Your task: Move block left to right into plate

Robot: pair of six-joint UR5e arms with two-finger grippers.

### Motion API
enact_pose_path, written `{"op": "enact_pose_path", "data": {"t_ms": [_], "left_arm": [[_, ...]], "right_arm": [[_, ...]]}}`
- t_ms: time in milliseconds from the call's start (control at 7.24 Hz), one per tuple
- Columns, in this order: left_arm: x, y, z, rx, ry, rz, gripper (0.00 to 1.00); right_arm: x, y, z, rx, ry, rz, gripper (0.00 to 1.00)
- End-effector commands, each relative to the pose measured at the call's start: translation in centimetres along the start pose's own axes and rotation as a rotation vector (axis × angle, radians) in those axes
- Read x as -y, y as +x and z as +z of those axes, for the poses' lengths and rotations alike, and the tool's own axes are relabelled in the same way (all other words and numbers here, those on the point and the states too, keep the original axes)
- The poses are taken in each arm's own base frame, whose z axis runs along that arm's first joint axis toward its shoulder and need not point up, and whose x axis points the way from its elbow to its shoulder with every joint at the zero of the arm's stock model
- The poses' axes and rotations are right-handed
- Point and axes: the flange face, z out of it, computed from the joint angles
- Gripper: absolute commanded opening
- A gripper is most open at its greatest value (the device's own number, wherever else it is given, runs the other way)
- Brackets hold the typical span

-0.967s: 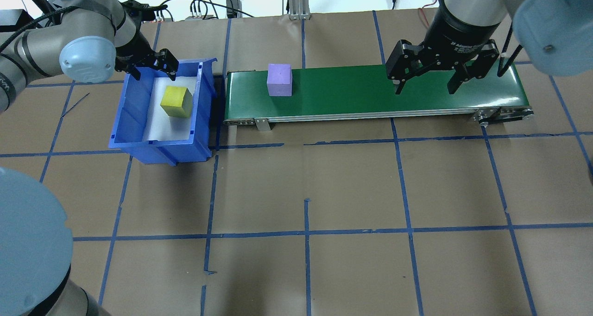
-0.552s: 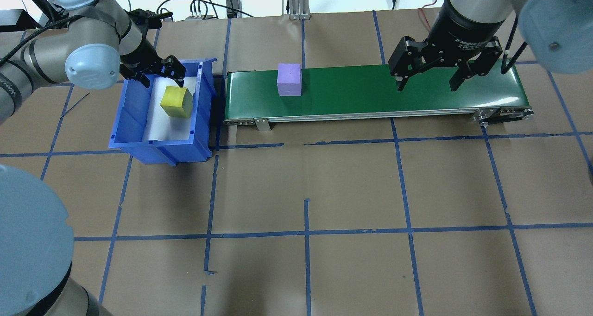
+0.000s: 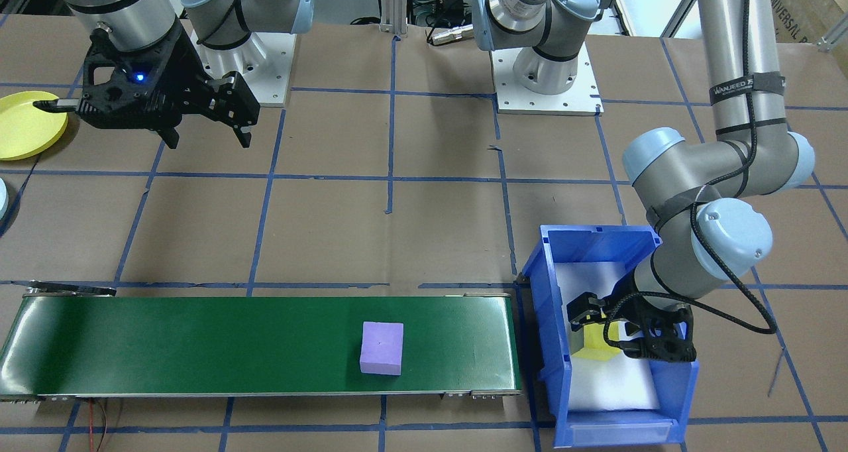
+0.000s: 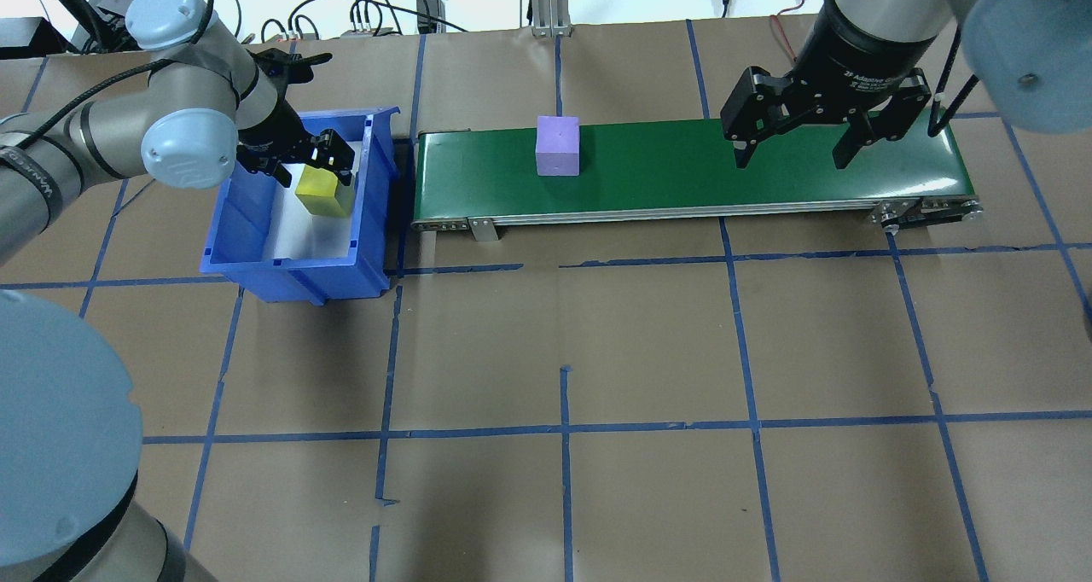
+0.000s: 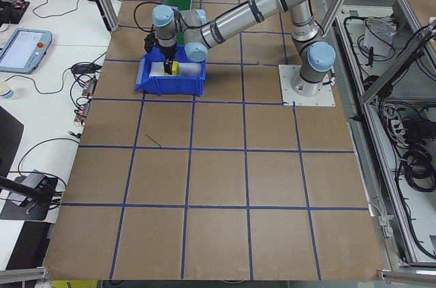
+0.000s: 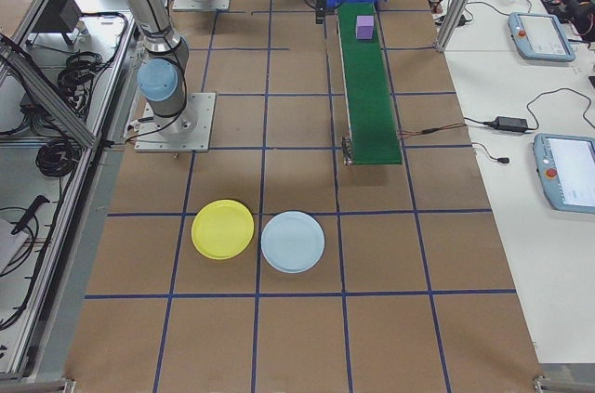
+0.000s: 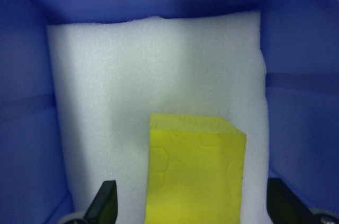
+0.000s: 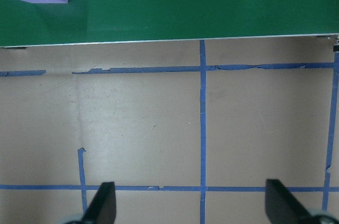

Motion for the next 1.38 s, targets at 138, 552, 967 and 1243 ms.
{"op": "enact_pose_path", "data": {"t_ms": [138,552,967,1243], "left_arm": [[0.4,0.1,0.4,-0.022,0.005,0.005,0.37],[-1.1,2.7,-12.6,-0.006,0.132,0.019,0.22],[-5.1,15.1,-19.1,-0.042,0.137,0.005,0.23],[-2.7,15.1,-14.1,-0.052,0.115,-0.004,0.23]], "right_arm": [[-0.1,0.1,0.1,0.003,-0.005,0.002,1.0],[0.3,0.2,-0.4,0.009,0.016,0.004,1.0],[2.8,7.9,-3.0,-0.02,0.064,0.093,1.0],[7.5,14.1,2.2,0.004,-0.028,0.099,1.0]]}}
